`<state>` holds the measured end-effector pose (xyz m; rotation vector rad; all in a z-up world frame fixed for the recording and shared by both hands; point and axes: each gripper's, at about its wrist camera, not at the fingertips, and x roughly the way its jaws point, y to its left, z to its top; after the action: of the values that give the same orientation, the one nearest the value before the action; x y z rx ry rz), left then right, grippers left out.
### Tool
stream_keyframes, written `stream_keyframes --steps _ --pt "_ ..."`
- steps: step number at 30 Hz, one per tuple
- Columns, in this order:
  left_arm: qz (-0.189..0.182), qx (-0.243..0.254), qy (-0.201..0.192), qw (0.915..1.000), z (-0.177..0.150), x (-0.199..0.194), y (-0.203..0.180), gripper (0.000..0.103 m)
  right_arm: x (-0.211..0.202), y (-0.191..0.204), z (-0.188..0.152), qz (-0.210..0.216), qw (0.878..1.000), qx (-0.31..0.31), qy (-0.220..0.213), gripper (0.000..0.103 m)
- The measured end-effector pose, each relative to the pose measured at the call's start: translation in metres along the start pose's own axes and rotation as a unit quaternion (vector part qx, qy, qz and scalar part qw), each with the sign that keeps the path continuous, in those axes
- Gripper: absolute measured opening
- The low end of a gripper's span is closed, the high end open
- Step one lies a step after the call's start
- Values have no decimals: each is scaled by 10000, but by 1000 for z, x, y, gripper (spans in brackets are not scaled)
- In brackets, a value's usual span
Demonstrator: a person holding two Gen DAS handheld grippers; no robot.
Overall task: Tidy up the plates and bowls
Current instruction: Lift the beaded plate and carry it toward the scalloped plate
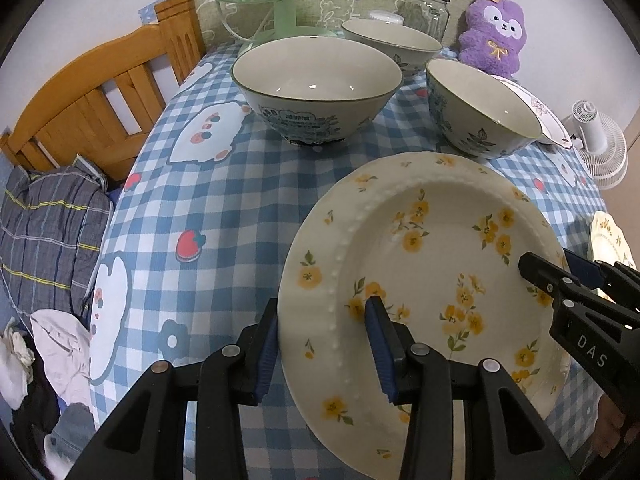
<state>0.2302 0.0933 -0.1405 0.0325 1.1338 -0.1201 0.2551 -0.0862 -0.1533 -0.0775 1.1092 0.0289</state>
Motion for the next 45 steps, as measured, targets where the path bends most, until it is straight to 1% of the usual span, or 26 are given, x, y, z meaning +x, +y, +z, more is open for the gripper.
stream_keyframes --steps 7,28,45 --pt "13 10 -8 10000 -1 -5 -3 42 -6 -6 -2 -9 10000 41 -5 43" --pt "17 131 -107 9999 -1 -21 -34 42 -26 -30 -10 -70 9997 229 -101 43" --pt "-115 337 -277 9990 1 -35 -74 42 -50 -66 -20 -242 9984 448 -241 43"
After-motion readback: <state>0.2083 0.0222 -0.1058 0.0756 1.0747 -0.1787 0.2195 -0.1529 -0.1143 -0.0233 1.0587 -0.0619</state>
